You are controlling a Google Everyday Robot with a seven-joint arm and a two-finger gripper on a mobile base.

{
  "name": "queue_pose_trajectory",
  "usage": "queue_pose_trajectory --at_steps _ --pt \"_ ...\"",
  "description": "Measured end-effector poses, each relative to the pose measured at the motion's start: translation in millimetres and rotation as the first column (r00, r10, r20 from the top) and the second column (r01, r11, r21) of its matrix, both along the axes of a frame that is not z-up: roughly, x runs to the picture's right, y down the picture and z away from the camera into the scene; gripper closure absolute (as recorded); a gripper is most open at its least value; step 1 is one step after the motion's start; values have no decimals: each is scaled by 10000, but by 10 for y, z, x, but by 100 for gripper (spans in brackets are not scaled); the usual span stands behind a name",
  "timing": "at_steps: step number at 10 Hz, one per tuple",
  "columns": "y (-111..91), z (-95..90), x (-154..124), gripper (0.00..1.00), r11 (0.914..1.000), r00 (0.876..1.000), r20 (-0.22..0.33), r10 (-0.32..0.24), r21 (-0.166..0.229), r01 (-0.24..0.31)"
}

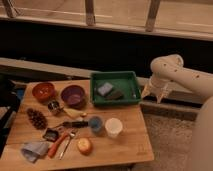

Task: Place banana in red bowl

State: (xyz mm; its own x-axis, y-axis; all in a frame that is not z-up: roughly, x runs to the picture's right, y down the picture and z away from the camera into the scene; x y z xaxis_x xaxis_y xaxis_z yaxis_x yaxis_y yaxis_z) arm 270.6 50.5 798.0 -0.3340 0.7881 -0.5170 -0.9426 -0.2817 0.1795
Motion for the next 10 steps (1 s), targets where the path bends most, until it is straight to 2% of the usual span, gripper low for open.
queue_pose_trajectory --at_steps 1,3,5,6,7,8,9,10 --pt "-17 -22 -142 38 9978 9970 430 -649 139 643" --pt "-105 -65 -504 38 9839 9762 1261 -1764 529 1709" --pt "-217 -158 -1080 38 9504 9204 2394 -3089 1150 2891" --pt "-242 -205 -1363 38 9291 8836 2888 -3686 1448 3403" --pt "-253 -274 -1646 38 9060 8417 3358 -4228 1775 3843" --pt "-239 -381 -1966 38 8814 7888 3934 -4722 2222 4168" --pt "-221 -437 -2116 38 8706 7618 4216 -4919 2437 4274" --pt "-221 -445 -2126 38 8682 7579 4235 -4962 2471 4303"
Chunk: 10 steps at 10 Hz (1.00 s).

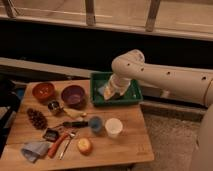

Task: Place banana in red bowl

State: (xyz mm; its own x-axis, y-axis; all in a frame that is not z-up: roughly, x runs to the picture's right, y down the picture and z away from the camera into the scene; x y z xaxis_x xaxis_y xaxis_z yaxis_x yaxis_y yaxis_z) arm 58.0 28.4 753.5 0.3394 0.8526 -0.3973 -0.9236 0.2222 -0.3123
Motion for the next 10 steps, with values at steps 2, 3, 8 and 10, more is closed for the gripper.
queue_pose_trajectory --at_steps 2,3,8,10 --pt "1 -1 3 38 10000 10000 -3 2 -1 -2" --pt "10 0 1 38 10000 10000 -16 -29 -21 29" --pt "262 334 -619 38 9973 9949 779 -648 -288 672" --pt "340 477 -945 38 9955 9852 1527 -780 -408 851"
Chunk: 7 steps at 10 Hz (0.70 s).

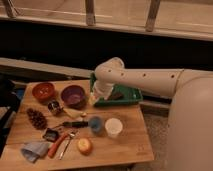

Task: Place banana in red bowl

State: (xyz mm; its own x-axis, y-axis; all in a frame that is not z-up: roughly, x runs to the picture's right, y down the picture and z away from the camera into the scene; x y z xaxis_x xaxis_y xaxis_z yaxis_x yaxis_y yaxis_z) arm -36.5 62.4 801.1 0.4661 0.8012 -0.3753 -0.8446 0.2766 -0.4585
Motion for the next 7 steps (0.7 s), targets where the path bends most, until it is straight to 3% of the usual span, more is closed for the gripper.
queue_pose_trajectory --at_steps 2,4,7 --pt "3 67 -268 38 9999 9951 981 -135 76 128" --pt "-21 48 -531 38 9992 9805 1944 -286 324 227" --pt "-25 39 -586 38 9989 9758 2162 -319 393 240"
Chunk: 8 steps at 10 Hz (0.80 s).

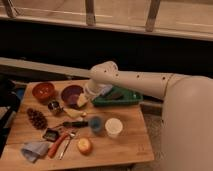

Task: Place banana in red bowl

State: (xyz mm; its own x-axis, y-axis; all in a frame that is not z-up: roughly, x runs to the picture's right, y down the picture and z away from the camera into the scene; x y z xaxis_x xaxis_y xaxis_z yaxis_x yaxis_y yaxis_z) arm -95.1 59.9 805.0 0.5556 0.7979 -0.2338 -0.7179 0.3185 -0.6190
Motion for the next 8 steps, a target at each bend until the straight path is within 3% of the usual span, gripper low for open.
queue_pose_trajectory --at_steps 1,4,5,8 --pt "9 7 5 38 10000 10000 -2 -55 -37 55" --pt "177 83 -329 38 9975 9971 304 -703 -67 706" --pt "423 199 -651 38 9915 9896 623 -1299 -34 1303" --pt "457 338 -667 38 9877 9858 648 -1549 -108 1559"
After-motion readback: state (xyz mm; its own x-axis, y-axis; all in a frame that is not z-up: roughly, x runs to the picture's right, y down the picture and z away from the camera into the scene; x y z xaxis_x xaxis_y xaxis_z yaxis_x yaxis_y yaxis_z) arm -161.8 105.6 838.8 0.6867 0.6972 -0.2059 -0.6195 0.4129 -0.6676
